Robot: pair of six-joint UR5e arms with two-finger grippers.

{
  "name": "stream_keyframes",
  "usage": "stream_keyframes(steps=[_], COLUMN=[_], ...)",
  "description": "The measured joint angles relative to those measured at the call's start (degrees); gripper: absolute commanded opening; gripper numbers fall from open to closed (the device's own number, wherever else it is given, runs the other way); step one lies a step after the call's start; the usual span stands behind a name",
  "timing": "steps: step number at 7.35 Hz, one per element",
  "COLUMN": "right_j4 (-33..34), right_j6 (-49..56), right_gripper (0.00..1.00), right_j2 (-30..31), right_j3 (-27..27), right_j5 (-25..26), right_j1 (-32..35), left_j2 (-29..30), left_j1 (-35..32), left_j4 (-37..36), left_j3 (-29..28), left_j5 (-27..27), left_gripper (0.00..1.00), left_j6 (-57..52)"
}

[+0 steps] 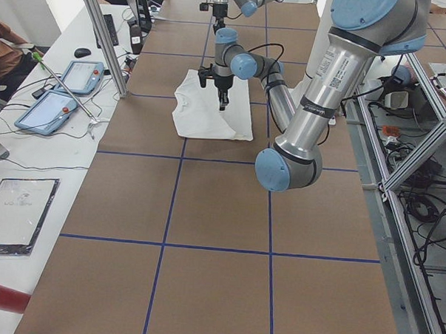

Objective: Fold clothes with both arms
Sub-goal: 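Lay the hem over the collar edge with both grippers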

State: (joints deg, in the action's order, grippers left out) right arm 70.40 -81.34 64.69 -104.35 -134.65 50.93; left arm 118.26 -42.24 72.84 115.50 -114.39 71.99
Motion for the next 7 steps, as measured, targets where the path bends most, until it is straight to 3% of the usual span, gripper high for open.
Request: stream_keyframes(steps=[7], right_j4=[-0.16], right_j6=[0.91], right_gripper=[0.0], right_j2=[-9.96], right_j3=[16.05], right_j5=[0.25], right_j1=[1.87], left_j2=[2.22], left_j1=[-3.92], left_j4=[16.1], left_j3=[-16.42], left_j5=[0.03], left_gripper=[0.0], left_j6=[-0.41])
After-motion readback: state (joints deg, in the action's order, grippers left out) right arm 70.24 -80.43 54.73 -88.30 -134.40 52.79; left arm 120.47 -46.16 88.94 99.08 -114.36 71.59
